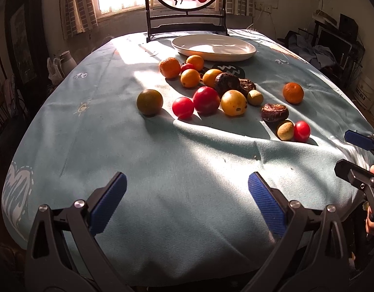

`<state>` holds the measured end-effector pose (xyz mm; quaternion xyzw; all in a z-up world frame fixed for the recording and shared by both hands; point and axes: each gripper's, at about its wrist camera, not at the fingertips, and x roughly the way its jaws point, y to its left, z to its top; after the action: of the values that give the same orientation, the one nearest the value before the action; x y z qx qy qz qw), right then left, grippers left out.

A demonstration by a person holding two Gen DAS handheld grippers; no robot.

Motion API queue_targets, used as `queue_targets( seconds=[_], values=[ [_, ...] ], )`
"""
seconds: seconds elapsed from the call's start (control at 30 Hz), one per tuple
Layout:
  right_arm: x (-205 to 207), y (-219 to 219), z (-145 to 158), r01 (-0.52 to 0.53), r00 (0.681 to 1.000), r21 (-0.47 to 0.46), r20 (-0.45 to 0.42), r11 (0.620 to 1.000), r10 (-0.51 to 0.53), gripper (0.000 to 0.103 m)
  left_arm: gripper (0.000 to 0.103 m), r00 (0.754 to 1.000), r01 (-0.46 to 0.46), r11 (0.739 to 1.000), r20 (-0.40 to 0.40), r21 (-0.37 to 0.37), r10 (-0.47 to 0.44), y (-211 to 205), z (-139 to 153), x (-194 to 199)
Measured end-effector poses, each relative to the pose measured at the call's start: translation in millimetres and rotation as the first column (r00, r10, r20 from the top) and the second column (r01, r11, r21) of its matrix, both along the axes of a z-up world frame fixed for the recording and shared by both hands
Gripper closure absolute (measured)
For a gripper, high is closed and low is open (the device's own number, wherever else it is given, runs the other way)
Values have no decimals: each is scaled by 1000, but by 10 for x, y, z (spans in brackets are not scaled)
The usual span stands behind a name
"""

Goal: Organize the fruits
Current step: 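Grasp a red cherry tomato with the right tool while the left tool grasps an olive-yellow plum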

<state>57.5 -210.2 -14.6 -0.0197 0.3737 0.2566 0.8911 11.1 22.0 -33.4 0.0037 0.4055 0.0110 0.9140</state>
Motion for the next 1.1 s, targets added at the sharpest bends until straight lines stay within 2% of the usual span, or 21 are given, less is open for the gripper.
queue_targets(
  seconds=[0.03, 0.13, 0.2, 0.3, 0.37, 0.43, 0.57, 0.67, 0.8, 0.87, 0.93, 1.0, 1.1],
  values=[
    [16, 23, -21, -3, 1000, -4, 3, 1000, 3, 16, 2, 1000, -1, 1000, -4, -5, 1, 19, -17, 12],
    [89, 96, -89, -2, 1000, -28, 5, 1000, 2, 37, 2, 1000, 2, 1000, -7, -16, -2, 77, -61, 52],
    [159, 125, -126, -10, 1000, -22, -6, 1000, 10, 47, 2, 1000, 6, 1000, -7, -23, -6, 112, -80, 71],
    [272, 130, -129, -4, 1000, 0, -16, 1000, 4, 56, 2, 1000, 14, 999, 3, -33, -14, 166, -82, 96],
    [349, 147, -135, 1, 1000, -17, -22, 1000, -2, 60, 2, 1000, 19, 999, 15, -32, -19, 204, -64, 124],
    [416, 144, -166, 2, 999, -32, -45, 999, -3, 70, 2, 999, 22, 1000, 34, -16, -21, 240, -31, 156],
    [479, 179, -212, -55, 995, -20, -87, 998, 53, 70, 2, 997, 61, 997, 47, -39, -59, 344, 33, 299],
    [518, 207, -260, -57, 995, -41, -82, 998, 53, 73, 2, 995, 92, 994, 53, -64, -89, 445, 71, 449],
    [579, 117, -279, -58, 992, 32, -109, 998, 61, 75, 3, 993, 104, 992, 67, -66, -100, 637, 132, 709],
    [612, 84, -282, -64, 989, 68, -127, 996, 72, 75, 10, 992, 116, 991, 59, -64, -112, 719, 143, 852],
    [635, 77, -283, -68, 987, 86, -140, 994, 80, 75, 26, 991, 133, 988, 38, -76, -131, 779, 128, 1000],
    [651, 77, -284, -73, 985, 94, -149, 993, 86, 75, 35, 990, 138, 986, 5, -89, -138, 823, 85, 1135],
    [677, 65, -286, -74, 982, 111, -163, 991, 92, 75, 35, 988, 147, 985, -25, -85, -150, 820, 0, 1239]
  ],
)
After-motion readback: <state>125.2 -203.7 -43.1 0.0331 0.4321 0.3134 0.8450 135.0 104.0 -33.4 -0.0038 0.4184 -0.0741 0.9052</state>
